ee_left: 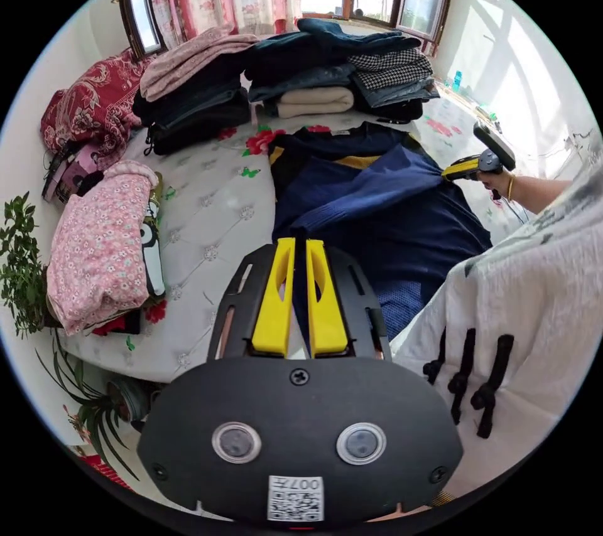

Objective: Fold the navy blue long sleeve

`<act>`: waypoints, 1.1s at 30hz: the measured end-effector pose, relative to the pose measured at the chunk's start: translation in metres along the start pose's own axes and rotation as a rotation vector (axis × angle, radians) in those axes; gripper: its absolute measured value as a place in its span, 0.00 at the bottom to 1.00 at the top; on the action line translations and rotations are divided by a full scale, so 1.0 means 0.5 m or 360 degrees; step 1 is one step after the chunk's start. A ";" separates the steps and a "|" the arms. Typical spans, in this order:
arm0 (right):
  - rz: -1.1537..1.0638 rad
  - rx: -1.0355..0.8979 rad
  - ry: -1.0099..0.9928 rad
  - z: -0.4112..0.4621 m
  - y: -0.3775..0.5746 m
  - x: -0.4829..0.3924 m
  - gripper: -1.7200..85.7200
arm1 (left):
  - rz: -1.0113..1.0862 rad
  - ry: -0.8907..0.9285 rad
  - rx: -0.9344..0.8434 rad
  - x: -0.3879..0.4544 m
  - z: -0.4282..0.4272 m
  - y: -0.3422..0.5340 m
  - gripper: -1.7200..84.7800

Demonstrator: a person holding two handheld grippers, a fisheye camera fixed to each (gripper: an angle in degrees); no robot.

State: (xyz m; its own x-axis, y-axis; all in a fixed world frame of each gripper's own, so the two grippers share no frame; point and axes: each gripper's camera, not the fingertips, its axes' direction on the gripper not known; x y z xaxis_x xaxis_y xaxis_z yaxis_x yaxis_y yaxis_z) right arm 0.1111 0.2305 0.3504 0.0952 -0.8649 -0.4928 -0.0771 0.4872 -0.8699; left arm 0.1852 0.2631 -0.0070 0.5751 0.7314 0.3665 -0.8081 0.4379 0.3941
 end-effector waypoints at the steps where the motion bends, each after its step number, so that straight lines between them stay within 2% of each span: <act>1: 0.0006 -0.0022 0.0016 0.006 0.003 0.004 0.02 | 0.0061 -0.0009 -0.0008 0.027 -0.001 0.020 0.02; 3: 0.0030 -0.0087 0.0061 0.023 0.007 0.011 0.02 | 0.0092 -0.0019 -0.0127 0.062 0.037 0.062 0.01; 5: 0.0088 -0.0047 0.0010 0.022 0.009 0.027 0.02 | 0.0019 0.0096 -0.0474 0.084 0.124 0.119 0.01; 7: 0.0121 -0.0077 -0.0029 0.020 -0.001 0.040 0.02 | -0.0055 0.0180 -0.0543 0.090 0.147 0.147 0.02; 13: 0.0044 -0.0053 0.0019 -0.012 -0.020 0.078 0.02 | -0.0164 0.0259 -0.0380 0.047 0.135 0.104 0.08; 18: 0.0106 0.0160 -0.0204 -0.057 -0.055 0.102 0.02 | -0.0042 0.0348 -0.0362 0.048 0.189 0.031 0.12; 22: -0.0152 0.0283 -0.0508 -0.074 -0.101 0.006 0.03 | 0.0043 0.0366 -0.0502 0.078 0.252 0.007 0.12; 28: -0.0791 0.0384 -0.0804 -0.079 -0.141 -0.237 0.04 | -0.0051 0.0346 -0.0437 0.074 0.223 0.026 0.09; 33: -0.1248 0.0233 -0.0682 -0.025 -0.158 -0.379 0.04 | -0.0123 0.0387 -0.0438 0.054 0.219 0.041 0.09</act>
State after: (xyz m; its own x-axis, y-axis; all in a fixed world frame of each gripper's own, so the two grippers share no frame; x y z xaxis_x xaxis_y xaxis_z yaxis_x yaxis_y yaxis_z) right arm 0.0867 0.3547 0.5126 0.4309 -0.8501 0.3027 0.2897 -0.1874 -0.9386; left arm 0.1981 0.2346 0.1034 0.6153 0.7790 0.1207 -0.7866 0.5965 0.1596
